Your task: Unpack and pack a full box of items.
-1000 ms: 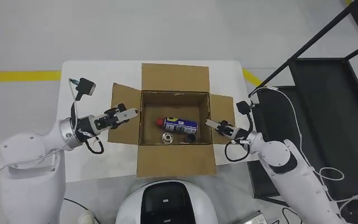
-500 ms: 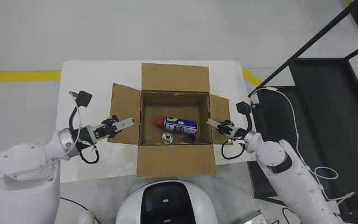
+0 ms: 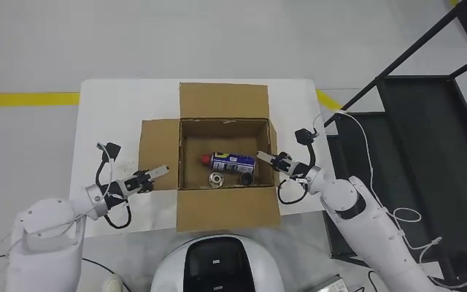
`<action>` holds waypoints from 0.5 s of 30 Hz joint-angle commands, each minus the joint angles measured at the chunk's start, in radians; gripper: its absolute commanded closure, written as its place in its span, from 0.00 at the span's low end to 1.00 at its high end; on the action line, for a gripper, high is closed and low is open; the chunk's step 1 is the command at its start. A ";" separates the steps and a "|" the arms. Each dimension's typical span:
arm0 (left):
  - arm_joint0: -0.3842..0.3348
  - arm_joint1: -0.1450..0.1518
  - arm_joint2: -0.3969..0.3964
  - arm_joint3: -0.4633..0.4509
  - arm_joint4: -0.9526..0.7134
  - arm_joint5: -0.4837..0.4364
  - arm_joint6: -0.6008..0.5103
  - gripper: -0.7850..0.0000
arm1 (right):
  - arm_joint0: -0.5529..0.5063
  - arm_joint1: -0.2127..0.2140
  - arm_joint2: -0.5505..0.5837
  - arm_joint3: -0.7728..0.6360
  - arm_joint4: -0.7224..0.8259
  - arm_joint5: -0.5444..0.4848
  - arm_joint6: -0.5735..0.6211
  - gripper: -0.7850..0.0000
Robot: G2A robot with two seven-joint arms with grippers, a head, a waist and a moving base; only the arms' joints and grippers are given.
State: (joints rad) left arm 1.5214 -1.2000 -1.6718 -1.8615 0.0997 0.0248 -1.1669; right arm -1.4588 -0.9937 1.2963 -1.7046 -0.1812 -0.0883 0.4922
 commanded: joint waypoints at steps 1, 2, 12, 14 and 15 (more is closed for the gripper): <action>0.007 0.002 0.011 0.017 -0.006 0.002 0.002 0.00 | 0.016 -0.003 -0.008 0.014 0.003 -0.008 0.000 0.00; 0.010 0.003 0.019 0.029 -0.006 0.001 0.002 0.00 | 0.025 -0.005 -0.012 0.022 0.005 -0.013 0.000 0.00; -0.005 0.013 0.031 0.027 -0.026 0.013 0.063 0.00 | 0.064 -0.011 -0.007 0.022 -0.007 -0.036 -0.003 0.00; -0.004 0.018 -0.007 -0.012 -0.033 0.007 0.082 0.00 | 0.054 -0.007 0.014 -0.015 -0.023 -0.034 0.004 0.00; -0.002 0.020 -0.025 -0.032 -0.051 0.002 0.089 0.00 | 0.045 -0.005 0.025 -0.041 -0.034 -0.028 0.010 0.00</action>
State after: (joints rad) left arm 1.5173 -1.1817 -1.6759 -1.8714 0.0663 0.0320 -1.0873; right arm -1.4061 -1.0009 1.3102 -1.7203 -0.2053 -0.1217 0.4968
